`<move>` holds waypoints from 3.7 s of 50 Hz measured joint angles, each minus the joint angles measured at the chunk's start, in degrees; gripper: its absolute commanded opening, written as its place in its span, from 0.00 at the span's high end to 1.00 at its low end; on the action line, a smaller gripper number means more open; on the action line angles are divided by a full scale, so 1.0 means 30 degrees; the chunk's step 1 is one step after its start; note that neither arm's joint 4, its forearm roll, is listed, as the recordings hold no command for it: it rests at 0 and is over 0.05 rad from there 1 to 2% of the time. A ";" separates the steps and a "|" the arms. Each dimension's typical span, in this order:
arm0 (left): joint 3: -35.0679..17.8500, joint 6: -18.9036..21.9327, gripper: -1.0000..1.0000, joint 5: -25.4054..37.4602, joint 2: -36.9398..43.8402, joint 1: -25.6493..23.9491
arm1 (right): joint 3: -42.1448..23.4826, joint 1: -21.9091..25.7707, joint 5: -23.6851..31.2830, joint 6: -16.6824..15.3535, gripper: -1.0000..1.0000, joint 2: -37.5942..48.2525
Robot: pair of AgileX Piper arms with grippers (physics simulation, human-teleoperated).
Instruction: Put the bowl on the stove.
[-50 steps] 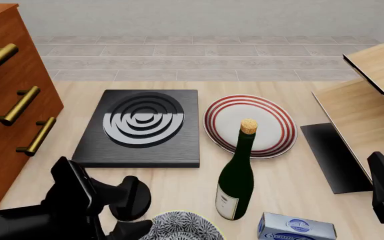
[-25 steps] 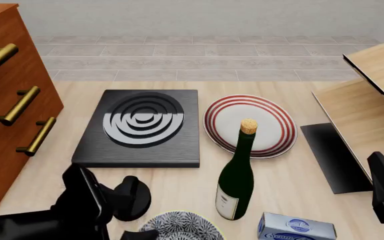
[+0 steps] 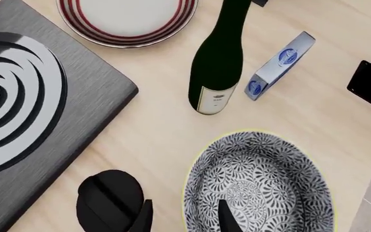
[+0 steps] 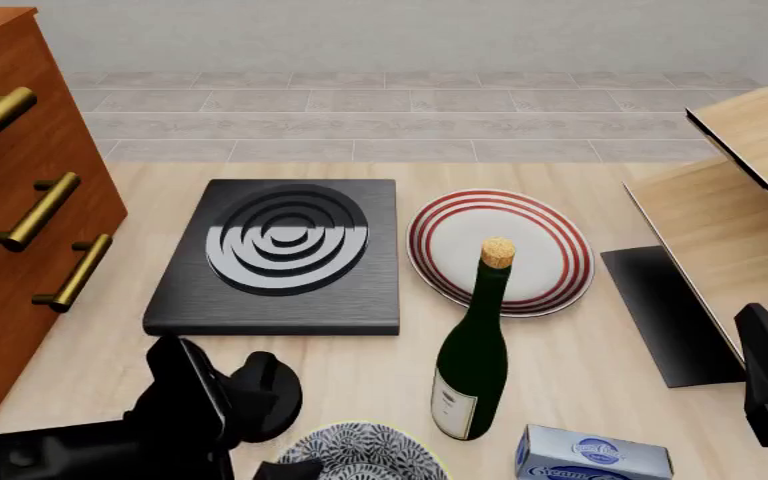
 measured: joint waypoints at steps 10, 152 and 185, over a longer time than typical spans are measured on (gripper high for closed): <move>0.0036 0.0278 0.00 -0.0544 0.0568 0.0137 | 0.0000 0.0000 0.0000 0.0000 0.00 0.0000; -0.0620 0.2129 1.00 -0.1409 0.0784 0.1869 | 0.0000 -0.0002 0.0000 0.0002 0.00 -0.0001; -0.3624 -0.2005 1.00 0.1503 -0.0413 0.4863 | 0.0000 0.0000 0.0000 -0.0001 0.00 0.0000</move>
